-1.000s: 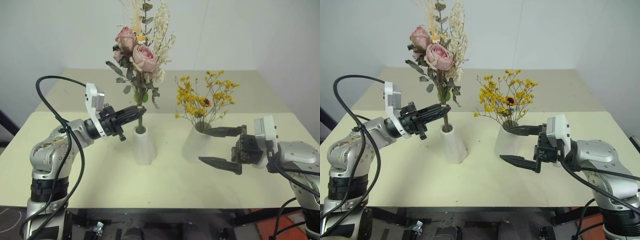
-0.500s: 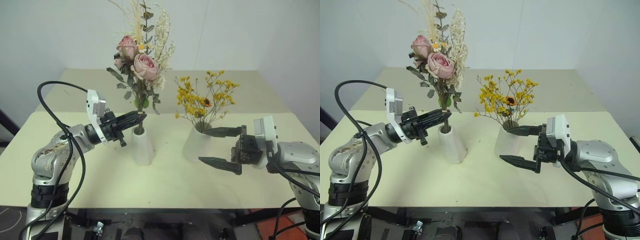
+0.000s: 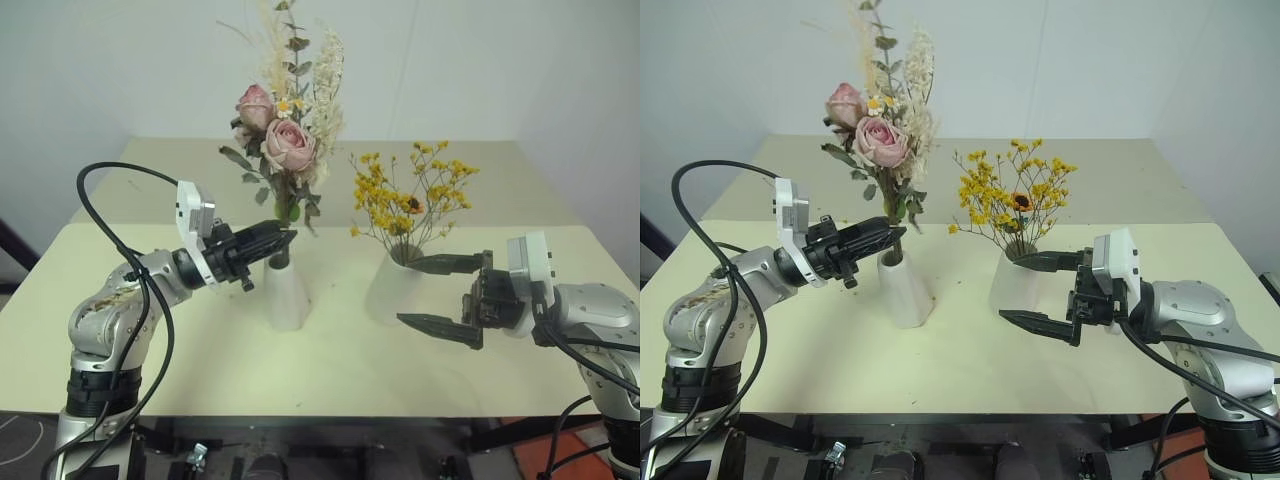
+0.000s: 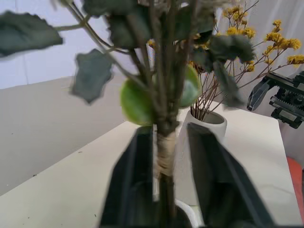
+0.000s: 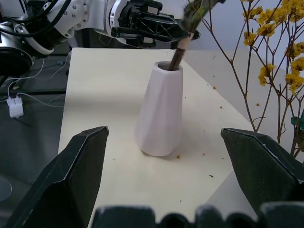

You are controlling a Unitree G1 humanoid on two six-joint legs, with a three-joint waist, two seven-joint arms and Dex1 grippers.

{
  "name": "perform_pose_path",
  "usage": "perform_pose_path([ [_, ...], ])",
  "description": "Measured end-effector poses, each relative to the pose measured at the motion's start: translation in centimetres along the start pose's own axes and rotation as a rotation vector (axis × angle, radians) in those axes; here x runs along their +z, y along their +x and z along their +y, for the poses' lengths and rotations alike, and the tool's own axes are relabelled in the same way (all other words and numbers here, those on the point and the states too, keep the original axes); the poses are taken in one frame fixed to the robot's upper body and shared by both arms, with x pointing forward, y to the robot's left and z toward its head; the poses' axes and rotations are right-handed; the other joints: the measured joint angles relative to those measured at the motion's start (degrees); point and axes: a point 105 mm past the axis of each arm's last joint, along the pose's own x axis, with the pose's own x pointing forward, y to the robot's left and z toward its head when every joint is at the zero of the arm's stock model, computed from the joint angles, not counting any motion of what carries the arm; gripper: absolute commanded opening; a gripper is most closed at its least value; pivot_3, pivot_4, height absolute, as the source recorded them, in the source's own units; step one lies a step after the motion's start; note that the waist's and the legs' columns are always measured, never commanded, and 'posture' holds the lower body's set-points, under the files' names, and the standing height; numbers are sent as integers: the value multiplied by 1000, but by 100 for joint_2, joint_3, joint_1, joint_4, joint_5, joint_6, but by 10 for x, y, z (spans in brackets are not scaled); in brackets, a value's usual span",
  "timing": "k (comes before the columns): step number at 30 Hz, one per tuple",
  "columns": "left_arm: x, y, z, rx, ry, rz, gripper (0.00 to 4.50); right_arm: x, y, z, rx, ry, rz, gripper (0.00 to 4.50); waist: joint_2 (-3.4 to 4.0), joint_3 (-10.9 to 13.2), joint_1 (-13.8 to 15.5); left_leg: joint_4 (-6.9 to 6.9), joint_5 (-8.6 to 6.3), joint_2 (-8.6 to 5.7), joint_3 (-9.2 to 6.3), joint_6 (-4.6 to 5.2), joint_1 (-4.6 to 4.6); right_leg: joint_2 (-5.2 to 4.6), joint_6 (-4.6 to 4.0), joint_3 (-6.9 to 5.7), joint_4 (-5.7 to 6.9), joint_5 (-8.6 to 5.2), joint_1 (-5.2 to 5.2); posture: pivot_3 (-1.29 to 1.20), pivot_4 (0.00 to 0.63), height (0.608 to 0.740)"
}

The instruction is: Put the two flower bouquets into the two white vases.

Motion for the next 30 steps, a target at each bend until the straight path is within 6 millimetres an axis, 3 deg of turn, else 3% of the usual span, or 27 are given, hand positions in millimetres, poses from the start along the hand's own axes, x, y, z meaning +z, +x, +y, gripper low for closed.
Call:
perform_pose_path([
  [7, -5, -12, 0, 12, -18, 15, 4382, 0, 0, 0, 0, 0, 0, 4500, 0, 0, -6, 0, 0, 1, 0, 0, 1, 0, 0, 0, 0, 0, 0, 0, 150, 740],
  [16, -8, -34, -7, 52, -20, 66, 4446, 0, 0, 0, 0, 1, -4, 4500, 0, 0, -1, 0, 0, 3, 0, 0, 2, 1, 0, 0, 1, 0, 0, 0, 150, 740],
  [30, -11, -90, -10, 86, 55, 229, 4446, -4, -3, -2, 3, 9, 15, 4500, 1, 0, -1, -4, -1, 5, 1, 0, 3, 1, -7, 0, -1, -5, -1, 0, 150, 740],
])
